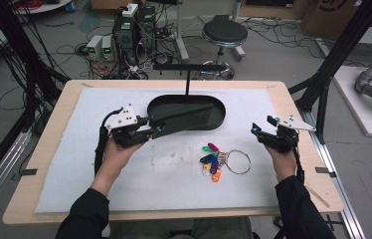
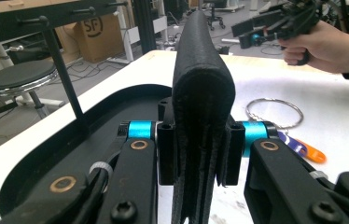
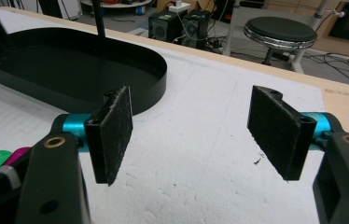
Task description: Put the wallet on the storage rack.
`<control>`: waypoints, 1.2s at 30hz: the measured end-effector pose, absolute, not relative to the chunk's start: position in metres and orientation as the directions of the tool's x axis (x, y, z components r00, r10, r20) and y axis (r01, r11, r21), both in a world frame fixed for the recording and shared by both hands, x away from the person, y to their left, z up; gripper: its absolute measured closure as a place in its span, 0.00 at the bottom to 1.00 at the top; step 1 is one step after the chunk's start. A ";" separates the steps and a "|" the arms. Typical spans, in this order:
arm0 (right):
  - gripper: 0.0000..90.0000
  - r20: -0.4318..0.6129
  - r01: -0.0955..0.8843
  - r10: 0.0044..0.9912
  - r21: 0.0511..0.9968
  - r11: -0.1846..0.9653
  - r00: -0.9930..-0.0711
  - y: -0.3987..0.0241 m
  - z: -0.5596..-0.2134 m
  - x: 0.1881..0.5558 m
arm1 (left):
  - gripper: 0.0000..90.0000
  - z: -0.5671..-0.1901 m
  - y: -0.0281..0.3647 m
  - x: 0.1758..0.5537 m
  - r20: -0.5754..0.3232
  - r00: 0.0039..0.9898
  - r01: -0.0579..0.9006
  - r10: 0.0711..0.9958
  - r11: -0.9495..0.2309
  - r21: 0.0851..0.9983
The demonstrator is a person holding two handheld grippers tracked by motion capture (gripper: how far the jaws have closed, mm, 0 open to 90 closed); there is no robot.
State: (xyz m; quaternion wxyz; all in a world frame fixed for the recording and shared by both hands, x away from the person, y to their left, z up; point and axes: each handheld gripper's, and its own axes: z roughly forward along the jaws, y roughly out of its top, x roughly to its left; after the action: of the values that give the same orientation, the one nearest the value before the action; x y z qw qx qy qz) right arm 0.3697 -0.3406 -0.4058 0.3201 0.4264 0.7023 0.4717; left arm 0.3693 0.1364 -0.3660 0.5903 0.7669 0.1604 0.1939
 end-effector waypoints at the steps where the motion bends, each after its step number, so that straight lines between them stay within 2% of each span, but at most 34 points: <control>1: 0.35 -0.045 0.297 0.902 0.936 0.189 -0.430 -0.341 -0.406 0.370 | 0.82 -0.366 0.136 0.369 0.108 0.873 0.017 0.475 -0.252 0.968; 17: 0.35 -0.049 0.284 0.907 0.942 0.181 -0.417 -0.344 -0.406 0.371 | 0.82 -0.366 0.124 0.402 0.114 0.855 0.023 0.506 -0.256 0.966; 36: 0.36 -0.048 0.284 0.907 0.941 0.181 -0.417 -0.343 -0.407 0.372 | 0.82 -0.389 0.121 0.432 0.106 0.810 0.015 0.577 -0.202 0.979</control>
State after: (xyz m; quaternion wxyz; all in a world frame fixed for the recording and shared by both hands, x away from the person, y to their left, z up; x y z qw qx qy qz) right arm 0.3719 -0.3430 -0.4066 0.3279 0.4288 0.6949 0.4751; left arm 0.4321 0.1206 -0.3892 0.5990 0.7390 0.2003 0.2343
